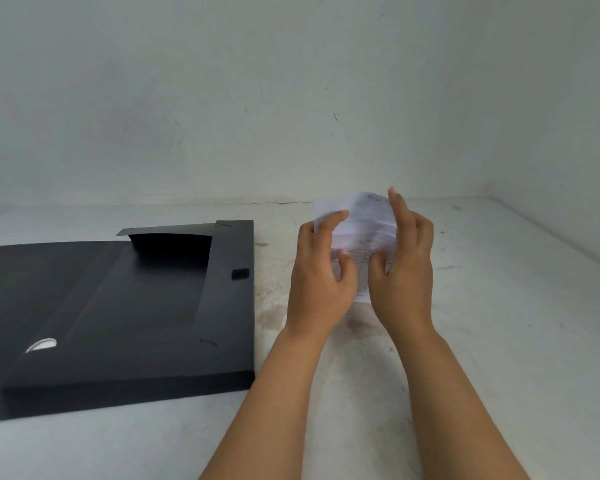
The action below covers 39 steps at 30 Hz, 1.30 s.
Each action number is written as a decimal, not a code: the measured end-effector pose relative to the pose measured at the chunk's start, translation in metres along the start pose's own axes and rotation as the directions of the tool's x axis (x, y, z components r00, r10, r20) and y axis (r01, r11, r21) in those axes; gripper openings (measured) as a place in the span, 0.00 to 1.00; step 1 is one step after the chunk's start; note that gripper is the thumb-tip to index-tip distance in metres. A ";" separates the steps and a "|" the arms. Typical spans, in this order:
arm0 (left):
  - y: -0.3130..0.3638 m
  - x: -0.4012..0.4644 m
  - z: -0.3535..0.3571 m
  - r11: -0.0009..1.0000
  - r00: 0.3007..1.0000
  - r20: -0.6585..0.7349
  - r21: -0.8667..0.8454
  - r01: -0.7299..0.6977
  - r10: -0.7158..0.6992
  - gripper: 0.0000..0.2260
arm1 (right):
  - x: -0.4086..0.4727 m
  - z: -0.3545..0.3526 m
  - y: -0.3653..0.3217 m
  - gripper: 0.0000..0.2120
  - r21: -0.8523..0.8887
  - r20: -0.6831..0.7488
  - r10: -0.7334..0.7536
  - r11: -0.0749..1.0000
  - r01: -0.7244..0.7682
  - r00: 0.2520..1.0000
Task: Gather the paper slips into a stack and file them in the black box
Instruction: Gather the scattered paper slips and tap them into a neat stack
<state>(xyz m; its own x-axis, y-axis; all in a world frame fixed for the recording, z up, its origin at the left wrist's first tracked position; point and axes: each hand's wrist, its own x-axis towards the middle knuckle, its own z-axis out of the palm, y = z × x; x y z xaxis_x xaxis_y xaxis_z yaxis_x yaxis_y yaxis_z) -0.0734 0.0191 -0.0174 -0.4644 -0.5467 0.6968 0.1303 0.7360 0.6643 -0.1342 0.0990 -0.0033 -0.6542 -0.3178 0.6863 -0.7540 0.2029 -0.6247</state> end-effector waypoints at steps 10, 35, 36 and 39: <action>0.003 0.000 -0.003 0.999 1.000 0.023 0.035 -0.001 0.000 0.34 | 0.001 0.000 -0.002 0.22 -0.079 -0.058 0.087 0.993 -0.092 0.994; -0.007 -0.001 0.010 0.796 0.841 -0.004 -0.323 0.512 -0.542 0.15 | -0.009 0.026 0.009 0.13 0.292 0.073 0.448 0.845 -0.449 0.891; -0.005 -0.001 0.011 0.814 0.859 -0.011 -0.323 0.482 -0.512 0.15 | -0.008 0.025 0.008 0.12 0.308 0.081 0.428 0.848 -0.431 0.900; -0.001 0.000 0.011 0.858 0.902 -0.015 -0.317 0.404 -0.431 0.18 | -0.006 0.022 0.007 0.12 0.346 0.112 0.378 0.852 -0.393 0.919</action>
<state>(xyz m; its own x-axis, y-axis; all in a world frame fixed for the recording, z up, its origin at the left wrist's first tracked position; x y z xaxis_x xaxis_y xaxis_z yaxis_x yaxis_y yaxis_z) -0.0830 0.0229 -0.0207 -0.4617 -0.8164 0.3469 0.2021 0.2840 0.9373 -0.1339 0.0816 -0.0197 -0.8798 -0.3192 0.3523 -0.3645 -0.0230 -0.9309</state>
